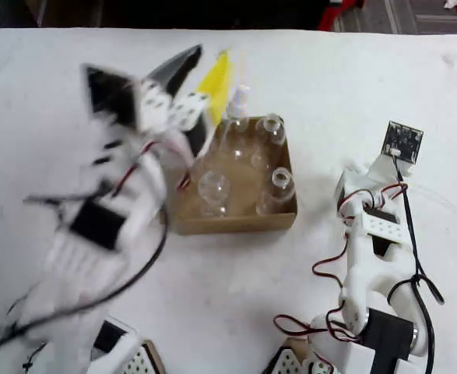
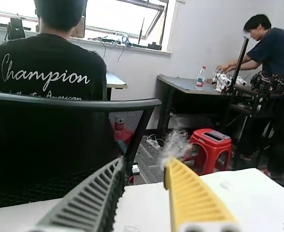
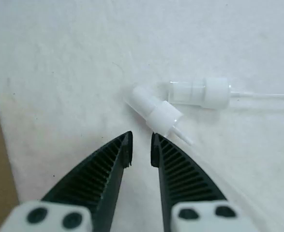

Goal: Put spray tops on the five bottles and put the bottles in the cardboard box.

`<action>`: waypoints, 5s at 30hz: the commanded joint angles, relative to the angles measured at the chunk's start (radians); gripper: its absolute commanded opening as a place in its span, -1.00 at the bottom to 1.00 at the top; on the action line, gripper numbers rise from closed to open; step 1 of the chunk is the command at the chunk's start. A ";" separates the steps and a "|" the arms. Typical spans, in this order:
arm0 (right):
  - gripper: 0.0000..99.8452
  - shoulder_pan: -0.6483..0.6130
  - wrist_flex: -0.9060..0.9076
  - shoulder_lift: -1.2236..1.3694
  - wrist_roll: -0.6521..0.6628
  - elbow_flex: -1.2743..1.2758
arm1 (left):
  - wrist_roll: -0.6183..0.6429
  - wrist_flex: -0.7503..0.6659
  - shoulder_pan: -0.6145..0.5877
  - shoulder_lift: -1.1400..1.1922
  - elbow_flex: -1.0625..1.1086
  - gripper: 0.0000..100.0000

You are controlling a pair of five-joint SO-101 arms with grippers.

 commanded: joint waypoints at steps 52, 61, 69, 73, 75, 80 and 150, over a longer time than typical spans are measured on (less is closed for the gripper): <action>-0.90 -0.101 -0.024 0.016 0.006 -0.023 | -0.192 0.744 -0.407 -1.084 1.134 -0.95; -0.90 -0.044 -0.024 0.090 -0.002 -0.038 | -0.193 0.971 -0.398 -1.084 1.134 -0.95; -0.90 -0.048 -0.024 0.128 -0.003 -0.068 | -0.193 0.971 -0.398 -1.084 1.134 -0.95; -0.90 -0.051 -0.022 0.128 -0.003 -0.068 | -0.195 0.971 -0.397 -1.084 1.134 -0.95; -0.90 -0.051 -0.022 0.128 -0.003 -0.068 | -0.196 0.973 -0.394 -1.086 1.134 -0.95; -0.90 -0.061 -0.016 0.130 -0.002 -0.075 | -0.196 0.973 -0.392 -1.086 1.134 -0.95; -0.90 -0.033 0.013 -0.041 0.005 0.078 | -0.199 0.973 -0.394 -1.086 1.134 -0.95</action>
